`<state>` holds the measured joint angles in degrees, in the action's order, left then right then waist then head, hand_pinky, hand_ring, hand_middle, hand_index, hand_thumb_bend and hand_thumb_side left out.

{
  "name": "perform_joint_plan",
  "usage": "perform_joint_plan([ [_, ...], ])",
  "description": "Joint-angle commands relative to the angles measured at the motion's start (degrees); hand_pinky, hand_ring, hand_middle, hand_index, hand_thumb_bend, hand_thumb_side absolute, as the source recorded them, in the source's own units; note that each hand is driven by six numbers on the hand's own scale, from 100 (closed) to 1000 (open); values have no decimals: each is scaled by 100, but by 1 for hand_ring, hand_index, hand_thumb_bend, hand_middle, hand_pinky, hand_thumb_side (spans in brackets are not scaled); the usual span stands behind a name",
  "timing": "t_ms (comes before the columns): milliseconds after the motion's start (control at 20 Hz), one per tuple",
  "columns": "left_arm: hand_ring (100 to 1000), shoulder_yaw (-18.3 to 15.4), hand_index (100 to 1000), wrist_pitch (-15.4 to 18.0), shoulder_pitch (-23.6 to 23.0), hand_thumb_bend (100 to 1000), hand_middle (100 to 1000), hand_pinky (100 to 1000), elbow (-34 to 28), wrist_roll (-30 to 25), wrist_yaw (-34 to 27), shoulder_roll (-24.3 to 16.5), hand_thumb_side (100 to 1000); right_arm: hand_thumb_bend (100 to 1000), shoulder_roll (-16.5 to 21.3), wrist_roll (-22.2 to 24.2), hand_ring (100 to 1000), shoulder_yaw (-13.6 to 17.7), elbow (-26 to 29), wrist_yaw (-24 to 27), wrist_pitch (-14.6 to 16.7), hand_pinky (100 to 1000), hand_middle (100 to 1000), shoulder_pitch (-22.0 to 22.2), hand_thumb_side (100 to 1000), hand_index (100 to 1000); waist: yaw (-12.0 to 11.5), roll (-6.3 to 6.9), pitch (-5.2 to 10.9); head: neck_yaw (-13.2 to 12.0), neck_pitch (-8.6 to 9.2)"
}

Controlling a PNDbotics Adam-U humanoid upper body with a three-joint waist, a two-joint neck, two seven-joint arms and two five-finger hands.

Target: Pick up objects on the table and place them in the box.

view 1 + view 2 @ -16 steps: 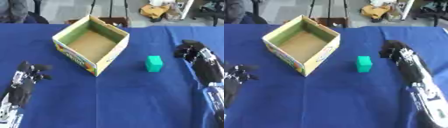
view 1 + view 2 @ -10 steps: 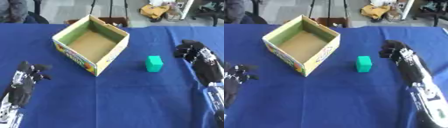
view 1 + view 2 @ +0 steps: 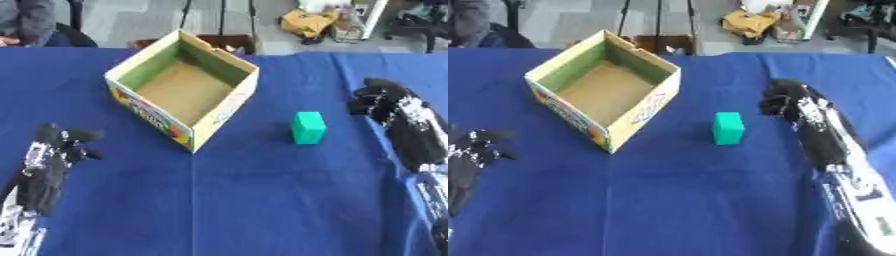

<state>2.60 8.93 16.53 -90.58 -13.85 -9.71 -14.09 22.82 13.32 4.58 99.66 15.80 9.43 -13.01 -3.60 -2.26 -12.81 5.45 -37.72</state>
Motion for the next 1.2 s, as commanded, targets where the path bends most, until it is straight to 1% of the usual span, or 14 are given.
perform_joint_plan([
  [50, 811, -31, 639, 9, 29, 417, 607, 613, -71, -4, -2, -59, 1000, 100, 540, 235, 767, 21, 146, -261, 99, 752, 729, -38, 428, 875, -9, -3, 116, -12, 20],
  [100, 810, -31, 639, 9, 23, 417, 607, 613, -69, -5, 0, -65, 1000, 100, 693, 332, 768, -7, 154, -359, 132, 752, 730, -38, 417, 876, -7, -9, 122, -25, 18],
  [150, 811, -31, 639, 9, 17, 417, 607, 613, -67, -6, 3, -73, 1000, 100, 862, 437, 776, -30, 149, -464, 159, 755, 737, -38, 350, 879, -5, -17, 128, -34, 16],
  [250, 810, -33, 639, 9, 7, 417, 607, 613, -64, -4, 5, -85, 1000, 100, 1193, 641, 788, -57, 126, -669, 230, 759, 751, -47, 304, 886, 0, -32, 140, -46, 11],
  [400, 810, -31, 639, 9, -8, 417, 607, 613, -57, -5, 10, -106, 1000, 100, 1691, 952, 803, -99, 15, -979, 406, 766, 770, -101, 303, 896, 4, -59, 159, -57, 4],
  [500, 811, -27, 639, 9, -16, 417, 607, 613, -53, -9, 14, -118, 1000, 100, 2007, 1147, 807, -155, -138, -1175, 558, 764, 779, -183, 336, 898, 1, -75, 172, -55, 4],
  [550, 811, -25, 639, 9, -20, 416, 607, 613, -52, -11, 15, -121, 1000, 118, 2158, 1248, 808, -173, -228, -1276, 636, 762, 783, -231, 348, 898, -5, -78, 178, -54, 6],
  [600, 811, -24, 639, 9, -26, 416, 607, 613, -49, -12, 15, -120, 1000, 134, 2309, 1480, 809, -154, -330, -1510, 743, 762, 784, -306, 349, 898, -13, -75, 188, -55, 7],
  [650, 811, -23, 638, 9, -32, 415, 607, 613, -48, -13, 15, -120, 1000, 161, 2408, 1693, 810, -115, -430, -1731, 875, 759, 788, -388, 343, 898, -21, -74, 198, -57, 7],
  [750, 811, -15, 639, 10, -44, 415, 607, 613, -44, -20, 15, -122, 1000, 188, 2568, 1950, 814, -95, -674, -1973, 1087, 757, 793, -572, 333, 898, -43, -74, 220, -54, -5],
  [800, 811, -10, 638, 8, -51, 414, 607, 613, -40, -25, 18, -125, 1000, 162, 2642, 2028, 815, -111, -797, -2045, 1171, 756, 795, -670, 340, 898, -56, -77, 231, -46, -15],
  [850, 811, -5, 639, 8, -56, 414, 607, 613, -38, -29, 20, -127, 1000, 199, 2697, 2081, 814, -130, -916, -2098, 1244, 755, 795, -760, 329, 897, -68, -80, 240, -38, -22],
  [1000, 811, 11, 638, 10, -70, 413, 607, 613, -30, -44, 22, -139, 1000, 228, 2812, 2188, 816, -211, -1259, -2226, 1414, 752, 799, -1041, 327, 897, -109, -97, 260, -16, -40],
  [1200, 810, 32, 638, 12, -75, 411, 607, 613, -23, -65, 27, -158, 1000, 305, 2867, 2273, 818, -348, -1621, -2567, 1615, 746, 809, -1376, 345, 897, -164, -126, 274, 5, -52],
])
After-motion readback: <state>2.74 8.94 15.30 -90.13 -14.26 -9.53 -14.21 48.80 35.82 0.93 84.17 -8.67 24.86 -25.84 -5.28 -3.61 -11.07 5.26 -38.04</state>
